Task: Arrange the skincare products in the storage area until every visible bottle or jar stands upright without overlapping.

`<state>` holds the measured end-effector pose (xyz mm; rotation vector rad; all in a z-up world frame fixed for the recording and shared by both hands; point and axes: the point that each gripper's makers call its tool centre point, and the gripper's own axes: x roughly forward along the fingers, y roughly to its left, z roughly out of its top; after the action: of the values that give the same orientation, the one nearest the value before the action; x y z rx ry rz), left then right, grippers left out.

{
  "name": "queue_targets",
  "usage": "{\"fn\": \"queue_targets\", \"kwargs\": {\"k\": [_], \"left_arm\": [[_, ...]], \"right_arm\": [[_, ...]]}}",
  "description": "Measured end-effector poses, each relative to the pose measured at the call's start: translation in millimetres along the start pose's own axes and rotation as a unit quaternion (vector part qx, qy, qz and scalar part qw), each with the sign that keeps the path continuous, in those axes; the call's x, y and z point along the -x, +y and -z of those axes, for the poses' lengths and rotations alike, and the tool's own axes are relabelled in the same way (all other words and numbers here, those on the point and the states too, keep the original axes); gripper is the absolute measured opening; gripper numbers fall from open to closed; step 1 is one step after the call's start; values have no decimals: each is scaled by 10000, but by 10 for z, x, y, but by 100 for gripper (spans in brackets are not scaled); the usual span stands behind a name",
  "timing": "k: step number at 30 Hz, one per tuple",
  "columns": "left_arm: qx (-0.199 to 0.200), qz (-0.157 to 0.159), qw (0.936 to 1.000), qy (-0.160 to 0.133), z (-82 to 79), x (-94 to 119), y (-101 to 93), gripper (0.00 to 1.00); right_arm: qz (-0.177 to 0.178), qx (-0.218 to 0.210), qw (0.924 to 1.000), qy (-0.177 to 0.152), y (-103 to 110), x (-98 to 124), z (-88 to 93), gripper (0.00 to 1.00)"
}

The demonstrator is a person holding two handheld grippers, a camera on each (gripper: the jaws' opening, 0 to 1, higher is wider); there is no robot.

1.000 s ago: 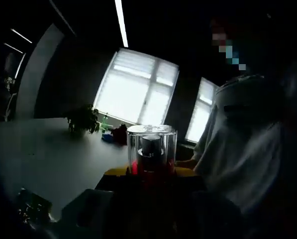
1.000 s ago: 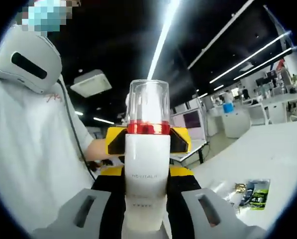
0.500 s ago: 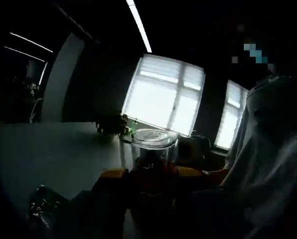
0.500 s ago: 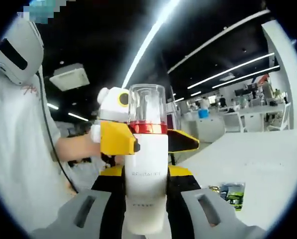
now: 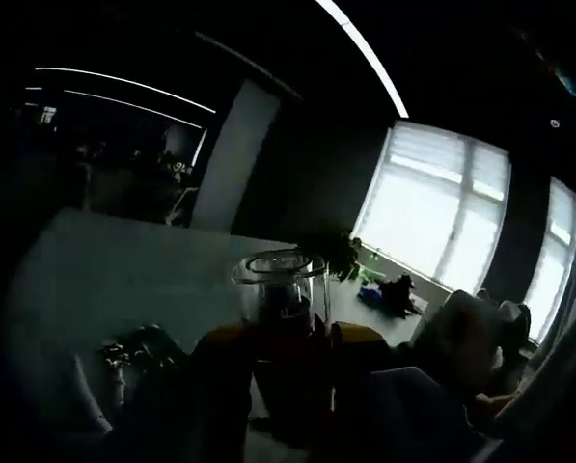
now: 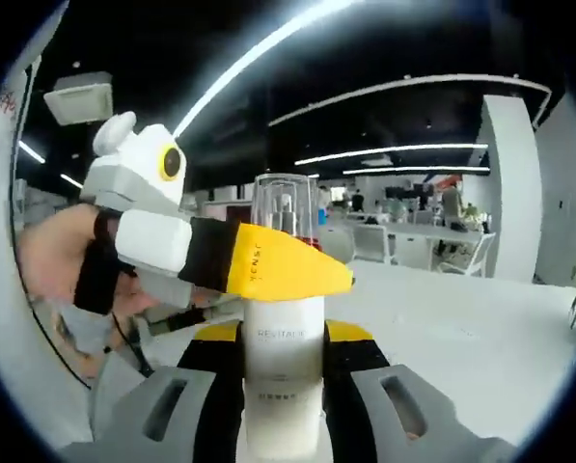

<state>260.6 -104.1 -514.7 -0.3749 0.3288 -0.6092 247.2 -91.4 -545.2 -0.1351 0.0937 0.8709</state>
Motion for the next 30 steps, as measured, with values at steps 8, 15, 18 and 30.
{"fn": "queue_targets", "kwargs": {"k": [8,15,18,30], "left_arm": [[70,102,9998,132,57,-5,-30,25],[-222,616,9968,449,84,34,-63,25],[-726,1046,9898,632,101,93,-138,25],[-2045,2978,9265,1050,222,399,-666,25]], "right_arm": [[36,-25,9999,130,17,39,50,30],[-414,-369,9984,142,121,41,43,31],[-1028,-463,9936,79,236,79,-12,33],[-3305,-455,9421,-326,570,357,-229,32]]}}
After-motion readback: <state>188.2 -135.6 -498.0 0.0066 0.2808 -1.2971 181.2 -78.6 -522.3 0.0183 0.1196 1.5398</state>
